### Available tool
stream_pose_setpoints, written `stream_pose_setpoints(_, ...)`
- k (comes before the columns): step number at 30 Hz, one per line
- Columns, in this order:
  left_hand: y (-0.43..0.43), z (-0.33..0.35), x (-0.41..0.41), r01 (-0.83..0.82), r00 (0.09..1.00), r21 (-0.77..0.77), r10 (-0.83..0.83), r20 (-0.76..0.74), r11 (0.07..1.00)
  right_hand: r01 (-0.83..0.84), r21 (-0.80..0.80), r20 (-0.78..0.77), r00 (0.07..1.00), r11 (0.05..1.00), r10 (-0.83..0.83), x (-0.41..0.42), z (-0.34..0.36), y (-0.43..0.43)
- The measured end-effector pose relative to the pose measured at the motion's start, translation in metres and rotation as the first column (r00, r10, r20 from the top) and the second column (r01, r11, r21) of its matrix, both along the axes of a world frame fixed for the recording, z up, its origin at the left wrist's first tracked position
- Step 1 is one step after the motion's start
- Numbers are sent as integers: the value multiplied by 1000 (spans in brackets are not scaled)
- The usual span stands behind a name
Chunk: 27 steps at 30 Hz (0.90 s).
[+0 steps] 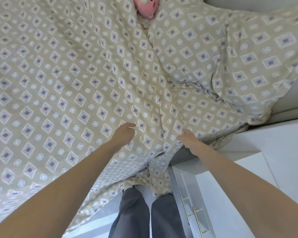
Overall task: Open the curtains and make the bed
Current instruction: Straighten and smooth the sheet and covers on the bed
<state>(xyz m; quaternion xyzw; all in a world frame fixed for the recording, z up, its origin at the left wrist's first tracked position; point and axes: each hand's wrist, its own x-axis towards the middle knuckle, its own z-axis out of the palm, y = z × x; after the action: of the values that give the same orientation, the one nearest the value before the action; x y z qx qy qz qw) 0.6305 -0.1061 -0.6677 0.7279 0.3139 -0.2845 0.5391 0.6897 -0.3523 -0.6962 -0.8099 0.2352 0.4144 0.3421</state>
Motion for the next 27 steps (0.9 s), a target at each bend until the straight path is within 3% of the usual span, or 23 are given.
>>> stream_pose_setpoints(3, -8, -36, 7, -53, 998, -25, 53, -31, 998, 75, 64, -18, 997, 995, -74, 7, -39, -2)
stream_pose_setpoints(6, -16, -58, 11, -139, 986, -67, 132, -97, 988, 118, -2, -18, 993, 993, -118, 10, -62, -6)
stream_pose_setpoints(9, -30, -72, 11, -171, 971, -135, 145, -188, 976, -60, -231, -34, 998, 971, 54, 11, -77, -13)
stream_pose_setpoints(11, -43, -80, 11, -158, 969, -123, 129, -212, 980, -158, -263, -36, 987, 952, 154, 12, -80, -17)
stream_pose_setpoints(14, -62, -86, 12, -204, 961, -91, 181, -209, 975, -117, -52, 37, 992, 992, 119, 6, -74, -21)
stream_pose_setpoints(17, -76, -88, 6, -129, 960, -129, 92, -263, 983, -63, 126, 21, 998, 990, 61, -4, -64, -21)
stream_pose_setpoints(24, -50, -52, -21, -185, 979, 275, 203, -37, 943, -80, 168, 140, 988, 983, 57, -24, -27, -25)
stream_pose_setpoints(27, -34, -15, -17, -198, 980, 359, 172, 104, 912, -56, 210, 35, 998, 976, 49, -21, 10, -18)
